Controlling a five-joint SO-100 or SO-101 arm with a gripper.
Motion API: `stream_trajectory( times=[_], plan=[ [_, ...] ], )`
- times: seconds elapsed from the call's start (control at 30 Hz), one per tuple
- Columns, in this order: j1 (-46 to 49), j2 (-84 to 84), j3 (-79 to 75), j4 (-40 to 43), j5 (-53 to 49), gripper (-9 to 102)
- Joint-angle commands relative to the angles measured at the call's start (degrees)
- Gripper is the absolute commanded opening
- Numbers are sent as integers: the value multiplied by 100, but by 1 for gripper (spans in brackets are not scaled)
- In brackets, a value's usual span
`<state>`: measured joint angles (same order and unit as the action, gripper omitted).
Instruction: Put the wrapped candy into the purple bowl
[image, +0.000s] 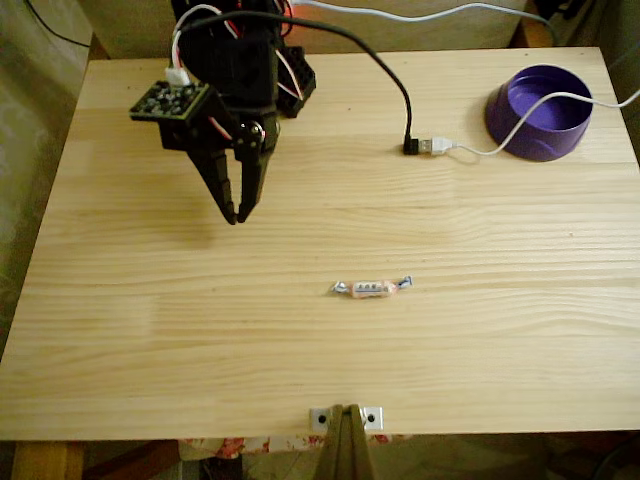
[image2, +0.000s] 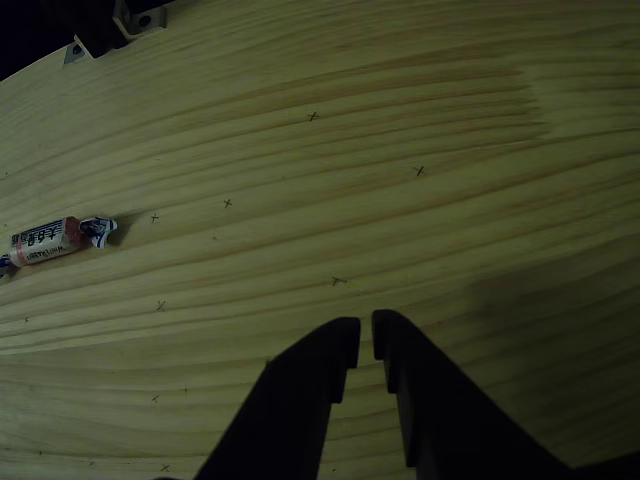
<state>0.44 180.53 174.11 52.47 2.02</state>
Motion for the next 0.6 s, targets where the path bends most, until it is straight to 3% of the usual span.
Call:
stream_trajectory(
  times=[0.0,0.57],
  plan=[
    [-18,35,-114,-123,0,1],
    [79,35,-105,-149,149,0]
  ],
)
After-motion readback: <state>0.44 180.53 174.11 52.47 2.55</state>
